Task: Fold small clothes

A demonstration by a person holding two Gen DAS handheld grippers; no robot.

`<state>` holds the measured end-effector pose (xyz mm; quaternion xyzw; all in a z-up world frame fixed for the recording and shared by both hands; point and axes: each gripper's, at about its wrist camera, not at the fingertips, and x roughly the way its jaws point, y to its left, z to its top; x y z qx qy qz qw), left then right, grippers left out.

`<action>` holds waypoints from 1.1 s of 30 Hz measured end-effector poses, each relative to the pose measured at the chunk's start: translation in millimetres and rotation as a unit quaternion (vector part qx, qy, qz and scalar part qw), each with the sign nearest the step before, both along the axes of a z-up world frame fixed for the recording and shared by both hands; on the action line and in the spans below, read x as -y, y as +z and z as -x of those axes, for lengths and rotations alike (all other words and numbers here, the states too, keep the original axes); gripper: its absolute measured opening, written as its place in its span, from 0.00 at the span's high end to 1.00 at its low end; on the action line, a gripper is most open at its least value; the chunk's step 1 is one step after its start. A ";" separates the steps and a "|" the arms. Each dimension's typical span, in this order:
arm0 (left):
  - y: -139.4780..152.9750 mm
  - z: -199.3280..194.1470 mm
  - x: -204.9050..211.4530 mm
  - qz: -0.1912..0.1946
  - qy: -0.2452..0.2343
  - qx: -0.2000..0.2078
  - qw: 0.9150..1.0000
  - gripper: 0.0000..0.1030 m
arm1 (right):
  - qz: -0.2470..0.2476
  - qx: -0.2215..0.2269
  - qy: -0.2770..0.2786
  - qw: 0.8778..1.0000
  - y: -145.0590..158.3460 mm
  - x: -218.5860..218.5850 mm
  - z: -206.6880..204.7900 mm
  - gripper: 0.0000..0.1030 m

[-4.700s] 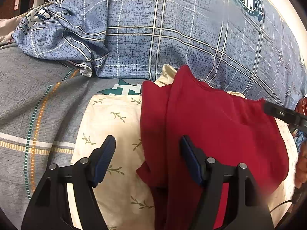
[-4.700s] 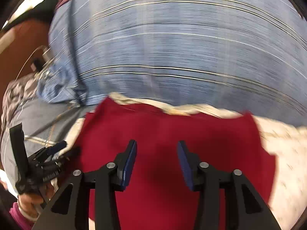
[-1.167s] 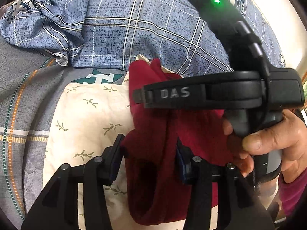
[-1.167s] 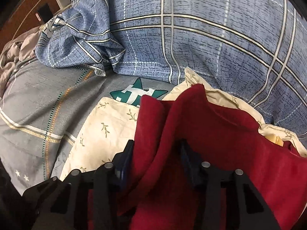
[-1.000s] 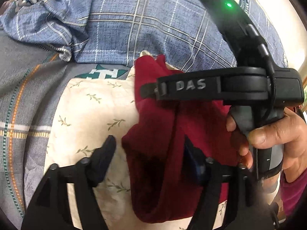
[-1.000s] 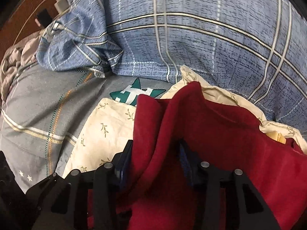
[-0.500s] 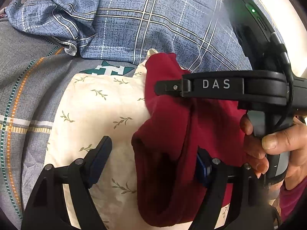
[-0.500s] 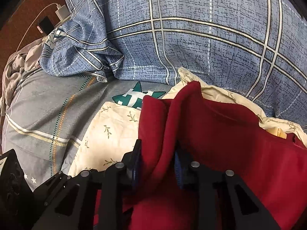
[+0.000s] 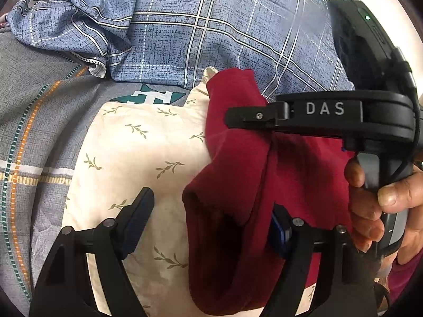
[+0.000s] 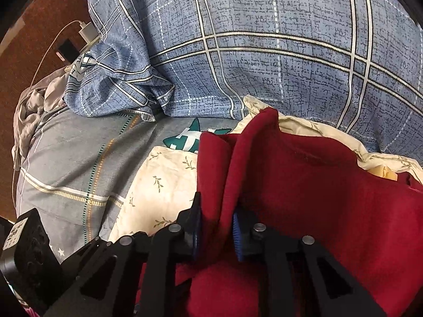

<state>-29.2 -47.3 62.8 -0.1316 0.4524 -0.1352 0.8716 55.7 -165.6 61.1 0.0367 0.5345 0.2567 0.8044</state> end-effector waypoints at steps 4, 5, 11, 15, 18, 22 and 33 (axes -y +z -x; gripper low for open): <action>0.2 -0.2 1.2 0.002 0.001 0.000 1.000 0.25 | -0.002 0.011 0.004 1.000 8.2 4.5 5.3 0.85; 0.7 -0.2 1.5 0.004 -0.002 0.000 1.000 0.30 | -0.003 0.013 0.004 1.000 9.5 5.5 6.5 0.85; 15.5 9.0 16.2 -0.010 -0.035 0.021 0.999 0.70 | -0.020 0.016 -0.003 1.000 18.2 15.5 11.6 0.86; 25.0 12.7 17.8 0.017 -0.042 0.021 0.999 0.77 | -0.032 0.025 -0.007 0.999 28.4 22.9 15.4 0.86; 33.1 16.1 20.8 0.026 -0.049 0.028 0.998 0.79 | -0.042 0.029 -0.015 0.999 35.9 31.0 19.1 0.86; 41.7 21.7 27.3 0.030 -0.057 0.035 0.997 0.80 | -0.046 0.036 -0.022 0.998 44.9 40.2 24.3 0.86; 67.2 34.3 61.7 0.023 -0.088 0.042 0.995 0.81 | -0.026 0.060 -0.030 0.997 75.0 69.7 38.3 0.86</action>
